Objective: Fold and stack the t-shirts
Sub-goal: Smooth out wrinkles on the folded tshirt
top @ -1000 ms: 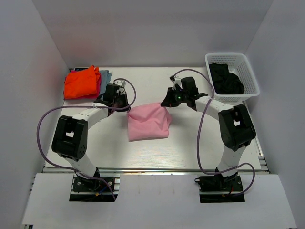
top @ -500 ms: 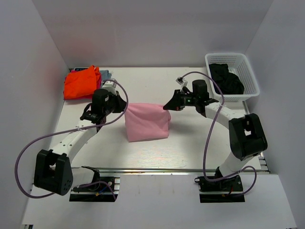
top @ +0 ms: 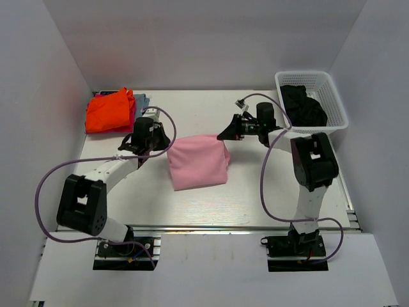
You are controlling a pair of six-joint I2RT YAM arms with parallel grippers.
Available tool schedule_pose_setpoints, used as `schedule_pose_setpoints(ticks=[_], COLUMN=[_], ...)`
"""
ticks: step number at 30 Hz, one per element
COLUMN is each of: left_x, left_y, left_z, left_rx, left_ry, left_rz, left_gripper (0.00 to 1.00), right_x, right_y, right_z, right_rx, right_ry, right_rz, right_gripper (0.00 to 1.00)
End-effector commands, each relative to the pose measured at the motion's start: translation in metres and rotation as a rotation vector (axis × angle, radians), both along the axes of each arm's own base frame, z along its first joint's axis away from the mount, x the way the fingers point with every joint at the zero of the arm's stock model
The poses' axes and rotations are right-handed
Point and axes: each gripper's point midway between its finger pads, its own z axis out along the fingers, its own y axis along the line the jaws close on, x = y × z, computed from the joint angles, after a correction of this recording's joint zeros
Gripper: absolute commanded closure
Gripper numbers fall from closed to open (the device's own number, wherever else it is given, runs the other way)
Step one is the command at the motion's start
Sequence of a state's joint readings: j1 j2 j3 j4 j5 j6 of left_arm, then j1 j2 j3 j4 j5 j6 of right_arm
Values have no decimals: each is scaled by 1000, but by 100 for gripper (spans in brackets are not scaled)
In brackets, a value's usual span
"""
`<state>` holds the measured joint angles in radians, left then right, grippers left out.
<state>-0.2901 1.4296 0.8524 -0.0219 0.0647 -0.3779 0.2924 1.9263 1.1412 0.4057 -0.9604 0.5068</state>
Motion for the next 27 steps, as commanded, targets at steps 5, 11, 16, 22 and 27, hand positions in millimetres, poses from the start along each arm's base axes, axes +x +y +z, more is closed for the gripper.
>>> schedule_pose_setpoints(ticks=[5, 11, 16, 22, 27], left_x=[46, 73, 80, 74, 40], left_y=[18, 19, 27, 24, 9], left_z=[-12, -42, -41, 0, -4], left_rx=[50, 71, 91, 55, 24], left_ry=[7, 84, 114, 54, 80], left_rz=[142, 154, 195, 177, 93], left_gripper=[100, 94, 0, 0, 0], right_x=[59, 93, 107, 104, 64], right_y=[5, 9, 5, -8, -21], right_z=[-17, -52, -55, -20, -23], right_rx=[29, -13, -118, -234, -336], right_ry=[-9, 54, 17, -85, -60], right_rz=[-11, -45, -91, -162, -217], right_gripper=[100, 97, 41, 10, 10])
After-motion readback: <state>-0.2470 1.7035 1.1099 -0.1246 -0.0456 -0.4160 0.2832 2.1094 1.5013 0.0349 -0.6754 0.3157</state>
